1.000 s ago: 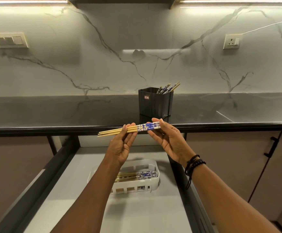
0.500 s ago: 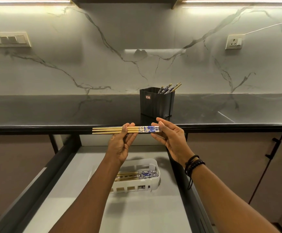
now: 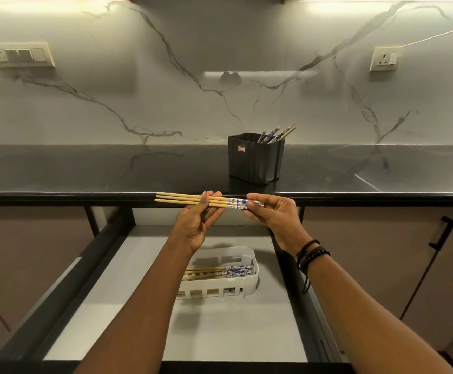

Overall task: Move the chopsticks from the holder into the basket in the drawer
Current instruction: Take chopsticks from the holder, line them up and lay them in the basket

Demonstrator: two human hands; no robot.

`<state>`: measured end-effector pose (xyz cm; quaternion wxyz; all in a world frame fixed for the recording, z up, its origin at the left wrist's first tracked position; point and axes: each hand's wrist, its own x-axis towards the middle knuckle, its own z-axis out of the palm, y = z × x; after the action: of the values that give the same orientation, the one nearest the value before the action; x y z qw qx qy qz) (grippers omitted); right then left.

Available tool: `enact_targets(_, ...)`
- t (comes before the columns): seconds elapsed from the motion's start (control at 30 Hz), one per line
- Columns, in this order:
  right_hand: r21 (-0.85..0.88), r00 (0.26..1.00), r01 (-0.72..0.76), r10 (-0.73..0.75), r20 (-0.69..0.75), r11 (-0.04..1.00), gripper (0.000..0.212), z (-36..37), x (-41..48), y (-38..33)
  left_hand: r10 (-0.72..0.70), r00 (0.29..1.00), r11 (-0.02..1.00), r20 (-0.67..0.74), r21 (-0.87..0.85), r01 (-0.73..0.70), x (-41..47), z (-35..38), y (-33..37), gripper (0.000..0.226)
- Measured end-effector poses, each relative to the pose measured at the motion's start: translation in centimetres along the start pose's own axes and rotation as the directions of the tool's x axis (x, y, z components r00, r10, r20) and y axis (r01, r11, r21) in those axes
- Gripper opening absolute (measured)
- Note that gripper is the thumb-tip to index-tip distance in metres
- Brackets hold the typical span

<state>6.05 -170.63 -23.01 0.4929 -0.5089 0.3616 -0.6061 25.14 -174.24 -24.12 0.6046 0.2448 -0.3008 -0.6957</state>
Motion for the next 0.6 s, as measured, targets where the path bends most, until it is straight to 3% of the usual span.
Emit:
enact_targets(0.33,0.047,0.998,-0.062,0.063,-0.027,0.997,0.020,-0.8,0.0,-0.4,0.119,0.972,0.973,-0.205,-0.173,-0.156,0.2,-2.3,2.4,0.027)
enact_targets(0.6,0.066,0.996,-0.086,0.088,-0.023,0.994,0.020,-0.6,-0.2,-0.8,0.122,0.969,0.968,-0.213,-0.190,-0.164,0.1,-2.6,2.3,0.022)
